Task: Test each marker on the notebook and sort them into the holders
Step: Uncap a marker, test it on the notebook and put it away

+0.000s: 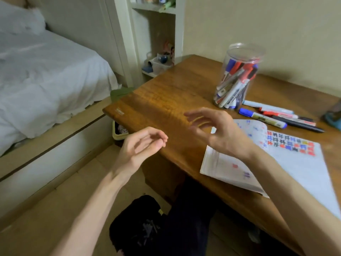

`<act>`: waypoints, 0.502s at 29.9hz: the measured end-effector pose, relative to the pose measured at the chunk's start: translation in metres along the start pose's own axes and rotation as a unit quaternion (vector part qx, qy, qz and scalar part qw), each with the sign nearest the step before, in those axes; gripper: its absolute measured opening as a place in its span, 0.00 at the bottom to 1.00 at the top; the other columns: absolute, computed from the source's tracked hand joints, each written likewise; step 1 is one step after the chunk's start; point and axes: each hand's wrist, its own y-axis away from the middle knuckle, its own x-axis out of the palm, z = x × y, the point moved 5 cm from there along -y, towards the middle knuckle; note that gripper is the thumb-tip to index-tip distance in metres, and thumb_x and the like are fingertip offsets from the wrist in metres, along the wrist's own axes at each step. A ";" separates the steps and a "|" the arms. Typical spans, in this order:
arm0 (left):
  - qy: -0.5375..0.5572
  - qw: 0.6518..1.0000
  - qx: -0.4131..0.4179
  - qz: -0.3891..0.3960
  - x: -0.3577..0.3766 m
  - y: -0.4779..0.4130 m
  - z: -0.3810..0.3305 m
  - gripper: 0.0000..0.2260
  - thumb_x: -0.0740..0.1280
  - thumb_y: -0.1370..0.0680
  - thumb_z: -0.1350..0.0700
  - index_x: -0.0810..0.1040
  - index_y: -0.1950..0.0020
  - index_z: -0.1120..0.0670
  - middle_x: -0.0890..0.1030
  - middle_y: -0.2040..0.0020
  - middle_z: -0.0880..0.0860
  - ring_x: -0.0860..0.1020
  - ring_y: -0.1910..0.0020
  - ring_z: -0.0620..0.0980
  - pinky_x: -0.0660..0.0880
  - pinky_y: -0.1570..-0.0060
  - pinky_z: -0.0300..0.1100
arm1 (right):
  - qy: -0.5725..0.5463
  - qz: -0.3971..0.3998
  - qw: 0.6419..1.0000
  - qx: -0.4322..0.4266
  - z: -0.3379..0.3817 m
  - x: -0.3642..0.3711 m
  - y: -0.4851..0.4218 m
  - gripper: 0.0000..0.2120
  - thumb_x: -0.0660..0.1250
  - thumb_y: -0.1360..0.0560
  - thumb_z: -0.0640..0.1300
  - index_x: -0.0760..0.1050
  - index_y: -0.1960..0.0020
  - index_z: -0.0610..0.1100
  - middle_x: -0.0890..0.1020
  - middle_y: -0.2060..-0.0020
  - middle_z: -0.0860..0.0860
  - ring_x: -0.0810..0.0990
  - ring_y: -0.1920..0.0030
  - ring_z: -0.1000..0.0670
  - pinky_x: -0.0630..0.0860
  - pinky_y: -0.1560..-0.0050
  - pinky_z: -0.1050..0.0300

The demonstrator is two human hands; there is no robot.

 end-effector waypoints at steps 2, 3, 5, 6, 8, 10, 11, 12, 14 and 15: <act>-0.009 1.000 0.006 0.027 0.031 -0.018 -0.005 0.07 0.69 0.22 0.55 0.82 0.47 0.57 0.83 0.53 0.53 0.81 0.50 0.49 0.77 0.47 0.39 | 0.012 -0.035 0.999 0.030 -0.014 -0.029 0.015 0.16 0.72 0.20 0.41 0.81 0.33 0.46 0.85 0.44 0.54 0.85 0.46 0.58 0.83 0.43 0.61; -0.016 0.999 0.011 0.041 0.047 -0.028 -0.008 0.07 0.69 0.22 0.56 0.82 0.48 0.56 0.84 0.53 0.52 0.82 0.50 0.50 0.77 0.47 0.39 | 0.017 -0.057 0.997 0.048 -0.023 -0.043 0.026 0.15 0.72 0.20 0.40 0.81 0.33 0.47 0.85 0.44 0.54 0.85 0.46 0.57 0.83 0.43 0.61; -0.024 0.997 0.022 0.074 0.082 -0.044 -0.015 0.07 0.68 0.23 0.54 0.82 0.48 0.55 0.84 0.53 0.50 0.82 0.49 0.51 0.78 0.47 0.39 | 0.025 -0.101 0.991 0.085 -0.043 -0.071 0.049 0.15 0.72 0.21 0.40 0.82 0.34 0.47 0.86 0.45 0.54 0.86 0.47 0.56 0.83 0.44 0.59; -0.022 0.995 0.025 0.093 0.099 -0.051 -0.019 0.07 0.68 0.23 0.54 0.82 0.48 0.55 0.84 0.53 0.50 0.82 0.48 0.51 0.78 0.48 0.38 | 0.026 -0.123 0.987 0.100 -0.052 -0.083 0.061 0.15 0.73 0.21 0.39 0.83 0.35 0.48 0.86 0.46 0.55 0.86 0.48 0.56 0.83 0.44 0.58; -0.016 0.991 0.032 0.127 0.128 -0.064 -0.025 0.08 0.69 0.23 0.51 0.81 0.48 0.54 0.84 0.52 0.49 0.82 0.46 0.50 0.78 0.48 0.37 | 0.031 -0.165 0.978 0.127 -0.071 -0.107 0.087 0.15 0.73 0.22 0.37 0.84 0.37 0.47 0.87 0.48 0.55 0.87 0.50 0.55 0.84 0.46 0.57; -0.016 0.989 0.034 0.144 0.151 -0.077 -0.029 0.09 0.69 0.23 0.49 0.81 0.48 0.52 0.84 0.52 0.48 0.82 0.45 0.50 0.78 0.48 0.37 | 0.043 -0.194 0.968 0.155 -0.086 -0.126 0.111 0.14 0.73 0.22 0.36 0.84 0.38 0.46 0.87 0.49 0.55 0.87 0.50 0.55 0.84 0.47 0.56; -0.016 0.988 0.031 0.149 0.162 -0.084 -0.030 0.09 0.69 0.23 0.48 0.81 0.48 0.52 0.84 0.52 0.48 0.82 0.46 0.49 0.78 0.48 0.36 | 0.048 -0.205 0.963 0.168 -0.094 -0.133 0.121 0.14 0.74 0.23 0.36 0.84 0.39 0.46 0.87 0.49 0.56 0.87 0.51 0.55 0.84 0.47 0.55; -0.014 0.988 0.028 0.154 0.173 -0.091 -0.031 0.09 0.69 0.23 0.48 0.81 0.48 0.52 0.84 0.53 0.47 0.82 0.47 0.48 0.77 0.48 0.35 | 0.051 -0.216 0.959 0.178 -0.100 -0.139 0.130 0.13 0.74 0.23 0.36 0.85 0.40 0.46 0.87 0.49 0.56 0.87 0.51 0.54 0.84 0.48 0.54; -0.002 0.987 0.017 0.162 0.194 -0.104 -0.030 0.08 0.71 0.21 0.50 0.82 0.47 0.53 0.84 0.52 0.47 0.82 0.48 0.46 0.77 0.49 0.33 | 0.057 -0.242 0.949 0.193 -0.113 -0.148 0.143 0.13 0.74 0.24 0.36 0.85 0.41 0.46 0.87 0.50 0.55 0.87 0.52 0.53 0.85 0.49 0.52; -0.001 0.987 0.016 0.162 0.203 -0.110 -0.028 0.06 0.71 0.20 0.52 0.82 0.45 0.53 0.84 0.51 0.48 0.82 0.48 0.45 0.77 0.49 0.34 | 0.059 -0.253 0.945 0.198 -0.119 -0.150 0.148 0.12 0.74 0.24 0.36 0.85 0.41 0.46 0.87 0.50 0.55 0.87 0.52 0.53 0.85 0.50 0.51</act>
